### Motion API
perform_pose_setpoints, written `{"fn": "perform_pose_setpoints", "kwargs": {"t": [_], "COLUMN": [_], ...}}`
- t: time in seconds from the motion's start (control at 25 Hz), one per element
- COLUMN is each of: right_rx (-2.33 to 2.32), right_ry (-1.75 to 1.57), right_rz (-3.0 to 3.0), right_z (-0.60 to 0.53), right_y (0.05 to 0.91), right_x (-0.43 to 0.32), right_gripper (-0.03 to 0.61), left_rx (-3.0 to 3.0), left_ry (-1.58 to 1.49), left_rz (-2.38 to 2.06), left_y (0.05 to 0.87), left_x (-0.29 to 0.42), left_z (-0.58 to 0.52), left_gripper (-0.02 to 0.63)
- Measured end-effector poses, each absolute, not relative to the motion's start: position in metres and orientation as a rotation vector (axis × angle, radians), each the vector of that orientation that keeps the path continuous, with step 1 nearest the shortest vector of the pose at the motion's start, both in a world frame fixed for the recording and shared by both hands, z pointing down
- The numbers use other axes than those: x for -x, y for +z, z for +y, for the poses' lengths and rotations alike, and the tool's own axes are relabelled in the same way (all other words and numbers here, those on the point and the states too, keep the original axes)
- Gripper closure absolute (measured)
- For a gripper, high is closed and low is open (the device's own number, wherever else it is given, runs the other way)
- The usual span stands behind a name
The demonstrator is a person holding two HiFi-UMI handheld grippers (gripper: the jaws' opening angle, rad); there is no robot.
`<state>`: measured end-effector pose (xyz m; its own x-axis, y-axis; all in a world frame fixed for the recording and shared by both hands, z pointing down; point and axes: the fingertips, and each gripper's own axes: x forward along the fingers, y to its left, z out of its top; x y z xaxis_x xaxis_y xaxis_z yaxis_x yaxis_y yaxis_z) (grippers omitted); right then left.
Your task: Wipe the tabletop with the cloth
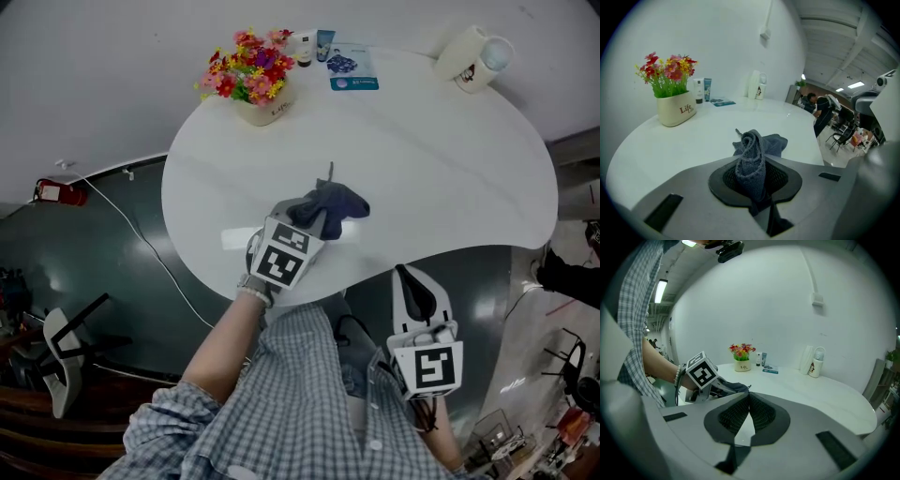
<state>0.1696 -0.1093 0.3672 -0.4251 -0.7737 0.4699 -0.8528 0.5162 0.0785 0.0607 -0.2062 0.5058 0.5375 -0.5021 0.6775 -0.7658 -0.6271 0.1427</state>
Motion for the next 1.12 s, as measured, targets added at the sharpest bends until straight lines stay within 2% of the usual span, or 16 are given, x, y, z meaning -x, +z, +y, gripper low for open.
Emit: {"fn": "perform_pose_setpoints", "kwargs": {"t": [0.64, 1.12], "right_rx": [-1.355, -1.357], "right_ry": [0.267, 0.276], "right_rz": [-2.279, -2.262], "right_z": [-0.115, -0.117], "right_y": [0.374, 0.374], "right_x": [-0.195, -0.193], "right_gripper": [0.569, 0.569], "left_rx": [-2.438, -2.334], "left_ry": [0.917, 0.812], "left_rz": [-0.912, -1.081], "left_y": [0.508, 0.509], "left_x": [-0.149, -0.116], "left_z": [-0.221, -0.246], "left_gripper": [0.555, 0.554]}}
